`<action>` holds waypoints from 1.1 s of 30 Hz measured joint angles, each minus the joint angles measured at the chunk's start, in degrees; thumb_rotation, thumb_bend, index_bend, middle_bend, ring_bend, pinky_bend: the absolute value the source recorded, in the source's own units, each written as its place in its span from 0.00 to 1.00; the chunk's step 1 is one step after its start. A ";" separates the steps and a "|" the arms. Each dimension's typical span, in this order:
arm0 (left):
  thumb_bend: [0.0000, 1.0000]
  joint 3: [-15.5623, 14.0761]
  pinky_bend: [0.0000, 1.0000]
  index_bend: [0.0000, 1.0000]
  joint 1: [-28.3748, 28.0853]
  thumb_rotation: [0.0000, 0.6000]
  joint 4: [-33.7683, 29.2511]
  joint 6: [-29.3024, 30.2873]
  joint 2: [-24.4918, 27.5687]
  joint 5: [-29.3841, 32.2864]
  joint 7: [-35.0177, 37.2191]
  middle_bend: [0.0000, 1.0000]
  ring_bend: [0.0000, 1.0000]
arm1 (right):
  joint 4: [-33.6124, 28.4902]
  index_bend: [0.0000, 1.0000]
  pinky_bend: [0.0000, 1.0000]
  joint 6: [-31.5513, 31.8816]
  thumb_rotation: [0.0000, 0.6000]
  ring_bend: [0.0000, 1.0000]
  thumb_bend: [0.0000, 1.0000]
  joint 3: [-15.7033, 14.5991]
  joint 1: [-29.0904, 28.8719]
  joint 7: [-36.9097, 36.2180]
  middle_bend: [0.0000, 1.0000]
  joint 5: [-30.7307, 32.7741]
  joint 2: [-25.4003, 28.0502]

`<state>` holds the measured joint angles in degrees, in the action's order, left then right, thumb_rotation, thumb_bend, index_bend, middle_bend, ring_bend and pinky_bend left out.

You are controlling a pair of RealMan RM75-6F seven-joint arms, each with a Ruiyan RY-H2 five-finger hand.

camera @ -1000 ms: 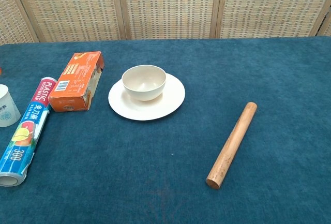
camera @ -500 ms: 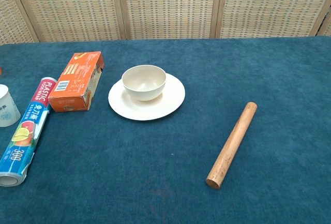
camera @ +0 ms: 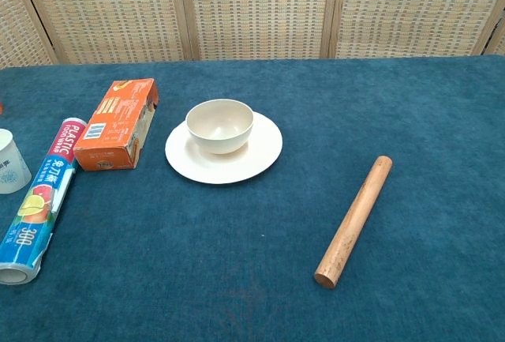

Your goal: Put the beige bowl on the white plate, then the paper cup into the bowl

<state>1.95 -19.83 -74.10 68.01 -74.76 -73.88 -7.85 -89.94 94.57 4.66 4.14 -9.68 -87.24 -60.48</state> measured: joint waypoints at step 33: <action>0.50 2.78 0.00 0.60 -2.72 1.00 4.76 -2.79 -6.25 0.91 -5.73 0.00 0.00 | 0.04 0.00 0.00 0.75 1.00 0.00 0.17 0.05 0.31 -1.45 0.00 -0.33 0.31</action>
<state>4.73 -22.55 -69.34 65.22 -81.01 -72.96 -13.58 -89.90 95.32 4.71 4.45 -11.12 -87.57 -60.17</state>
